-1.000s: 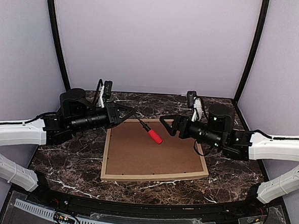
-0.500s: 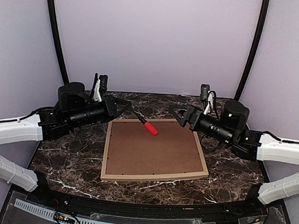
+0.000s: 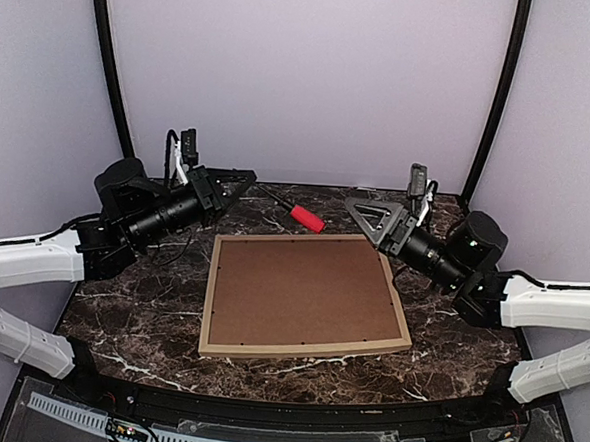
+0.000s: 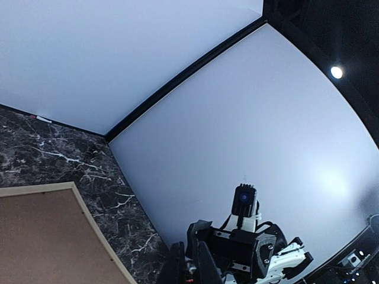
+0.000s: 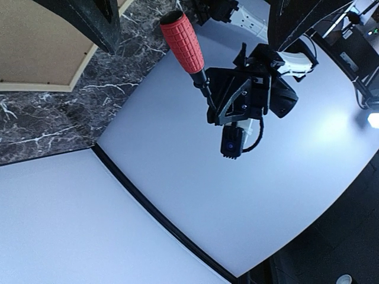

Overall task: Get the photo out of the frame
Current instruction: Pass from the left arm to the right

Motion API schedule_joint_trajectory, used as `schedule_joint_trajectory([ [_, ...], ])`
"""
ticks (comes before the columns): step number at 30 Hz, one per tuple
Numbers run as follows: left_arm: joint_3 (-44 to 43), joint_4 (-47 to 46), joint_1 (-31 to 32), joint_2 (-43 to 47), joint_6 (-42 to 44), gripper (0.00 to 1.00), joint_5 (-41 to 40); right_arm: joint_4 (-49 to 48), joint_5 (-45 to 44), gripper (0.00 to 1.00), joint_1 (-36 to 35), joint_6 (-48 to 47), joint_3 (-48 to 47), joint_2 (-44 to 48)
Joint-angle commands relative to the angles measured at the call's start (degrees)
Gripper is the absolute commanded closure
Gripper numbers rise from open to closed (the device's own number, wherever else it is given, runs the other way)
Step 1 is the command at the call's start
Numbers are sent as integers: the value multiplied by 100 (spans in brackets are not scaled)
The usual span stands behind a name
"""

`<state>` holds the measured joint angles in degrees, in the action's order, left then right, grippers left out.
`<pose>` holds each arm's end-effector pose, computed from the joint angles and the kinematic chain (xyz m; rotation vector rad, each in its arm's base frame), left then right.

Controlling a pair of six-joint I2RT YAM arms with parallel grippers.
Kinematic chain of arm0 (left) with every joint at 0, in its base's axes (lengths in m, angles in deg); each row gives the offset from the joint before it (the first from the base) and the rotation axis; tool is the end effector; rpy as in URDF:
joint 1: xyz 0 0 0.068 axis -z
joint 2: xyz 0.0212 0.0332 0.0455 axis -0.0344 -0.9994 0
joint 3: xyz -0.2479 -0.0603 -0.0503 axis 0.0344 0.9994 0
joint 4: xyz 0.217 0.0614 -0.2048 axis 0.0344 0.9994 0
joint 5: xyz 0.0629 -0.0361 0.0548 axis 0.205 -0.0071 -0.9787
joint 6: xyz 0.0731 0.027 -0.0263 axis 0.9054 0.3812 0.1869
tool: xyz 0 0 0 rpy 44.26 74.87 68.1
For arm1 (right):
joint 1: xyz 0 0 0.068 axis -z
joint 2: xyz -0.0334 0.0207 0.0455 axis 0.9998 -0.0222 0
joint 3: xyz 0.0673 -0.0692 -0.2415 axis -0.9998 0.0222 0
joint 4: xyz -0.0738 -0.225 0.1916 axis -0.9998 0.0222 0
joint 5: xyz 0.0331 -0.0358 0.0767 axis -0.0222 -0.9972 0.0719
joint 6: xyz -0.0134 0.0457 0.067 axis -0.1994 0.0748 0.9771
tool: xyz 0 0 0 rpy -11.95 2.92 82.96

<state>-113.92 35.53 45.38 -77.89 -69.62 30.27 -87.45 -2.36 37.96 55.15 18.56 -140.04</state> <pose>0.2353 -0.2663 0.3348 0.0097 1.5390 -1.5266 0.2046 0.2686 0.2831 -0.1758 1.4897 1.5599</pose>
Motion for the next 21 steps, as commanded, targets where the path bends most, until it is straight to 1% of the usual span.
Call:
schedule_joint_trajectory([
  [1, 21, -1223, -46, -189, -492, 100, 549, -1319, 599, 14, 33, 373, -63, -371],
  [3, -6, -1558, -42, -344, -602, 100, 758, -1634, 789, 15, 36, 456, -170, -592],
  [7, -47, -1930, -44, -633, -852, 100, 1016, -1856, 899, 18, 24, 596, -361, -941],
  [10, 47, -2615, -38, -864, -1101, 100, 1122, -1870, 862, 21, 6, 631, -497, -1094],
  [16, 258, -3227, -33, -1108, -1294, 100, 926, -1329, 516, 30, -203, 358, -810, -1202],
  [21, 333, -3165, -34, -1135, -1207, 100, 742, -924, 130, 38, -356, 326, -962, -1248],
])
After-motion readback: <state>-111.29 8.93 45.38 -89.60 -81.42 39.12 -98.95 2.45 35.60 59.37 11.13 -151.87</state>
